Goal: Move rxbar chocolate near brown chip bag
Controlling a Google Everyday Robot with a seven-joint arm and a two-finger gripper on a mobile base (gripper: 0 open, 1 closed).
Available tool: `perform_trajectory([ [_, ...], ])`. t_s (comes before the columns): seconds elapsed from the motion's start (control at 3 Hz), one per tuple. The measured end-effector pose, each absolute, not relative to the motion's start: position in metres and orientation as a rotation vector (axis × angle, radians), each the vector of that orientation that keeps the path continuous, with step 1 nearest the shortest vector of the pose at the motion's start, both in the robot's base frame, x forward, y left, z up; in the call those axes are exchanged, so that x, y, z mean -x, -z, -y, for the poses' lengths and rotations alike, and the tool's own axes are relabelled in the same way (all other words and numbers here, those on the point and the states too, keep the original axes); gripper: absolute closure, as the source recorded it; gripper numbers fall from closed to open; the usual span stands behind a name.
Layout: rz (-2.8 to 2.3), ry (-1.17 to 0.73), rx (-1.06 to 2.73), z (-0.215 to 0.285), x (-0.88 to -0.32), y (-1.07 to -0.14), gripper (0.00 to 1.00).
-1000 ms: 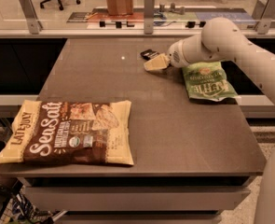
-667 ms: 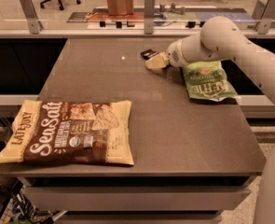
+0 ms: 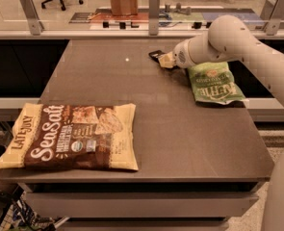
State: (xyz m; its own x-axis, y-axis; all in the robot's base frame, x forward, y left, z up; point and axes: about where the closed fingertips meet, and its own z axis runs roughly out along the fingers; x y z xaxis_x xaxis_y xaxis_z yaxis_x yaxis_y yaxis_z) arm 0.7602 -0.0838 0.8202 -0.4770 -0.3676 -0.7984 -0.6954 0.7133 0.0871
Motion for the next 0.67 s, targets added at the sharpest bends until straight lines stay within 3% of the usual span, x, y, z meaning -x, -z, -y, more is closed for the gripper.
perform_trajectory([
  [0.67, -2.111, -0.518, 0.806, 0.0838, -0.7602, -0.8204, 1.0],
])
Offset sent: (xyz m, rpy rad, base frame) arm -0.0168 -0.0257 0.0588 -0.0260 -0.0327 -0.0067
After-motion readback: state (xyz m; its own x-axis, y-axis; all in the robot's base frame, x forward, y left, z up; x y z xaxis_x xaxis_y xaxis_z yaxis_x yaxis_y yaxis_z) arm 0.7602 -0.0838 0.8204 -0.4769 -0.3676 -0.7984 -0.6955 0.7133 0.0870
